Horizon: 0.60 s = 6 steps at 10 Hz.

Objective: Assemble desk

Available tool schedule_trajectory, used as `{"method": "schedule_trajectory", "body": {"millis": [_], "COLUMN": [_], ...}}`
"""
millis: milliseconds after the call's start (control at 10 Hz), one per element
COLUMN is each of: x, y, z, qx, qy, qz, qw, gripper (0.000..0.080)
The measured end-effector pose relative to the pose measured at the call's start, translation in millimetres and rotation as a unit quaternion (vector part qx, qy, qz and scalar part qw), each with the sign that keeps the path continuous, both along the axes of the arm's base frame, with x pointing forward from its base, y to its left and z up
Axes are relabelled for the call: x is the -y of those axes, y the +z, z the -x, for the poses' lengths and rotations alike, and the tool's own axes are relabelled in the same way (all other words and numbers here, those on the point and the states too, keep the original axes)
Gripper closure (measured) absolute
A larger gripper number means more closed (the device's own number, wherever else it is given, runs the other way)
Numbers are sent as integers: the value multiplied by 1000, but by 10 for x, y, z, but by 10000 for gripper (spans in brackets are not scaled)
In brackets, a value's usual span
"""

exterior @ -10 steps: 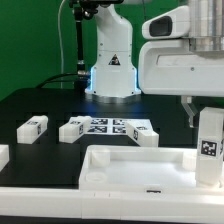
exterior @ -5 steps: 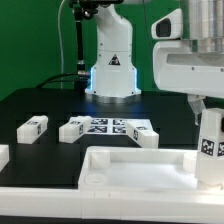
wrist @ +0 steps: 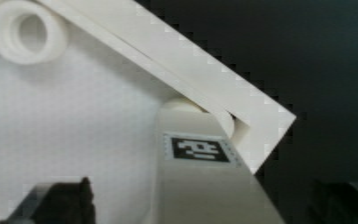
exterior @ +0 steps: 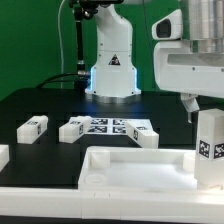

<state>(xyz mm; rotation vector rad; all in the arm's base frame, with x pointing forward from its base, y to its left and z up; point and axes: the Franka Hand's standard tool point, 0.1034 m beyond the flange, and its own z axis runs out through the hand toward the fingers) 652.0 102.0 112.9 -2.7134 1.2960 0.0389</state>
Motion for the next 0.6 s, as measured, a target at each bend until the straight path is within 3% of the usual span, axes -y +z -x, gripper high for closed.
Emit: {"method": "schedule_trajectory", "body": {"millis": [600], "x": [1], "y": [11], "z": [-37], "qx": [32], "qy": [244], "qz": [17], "qw": [969], "gripper": [150]}}
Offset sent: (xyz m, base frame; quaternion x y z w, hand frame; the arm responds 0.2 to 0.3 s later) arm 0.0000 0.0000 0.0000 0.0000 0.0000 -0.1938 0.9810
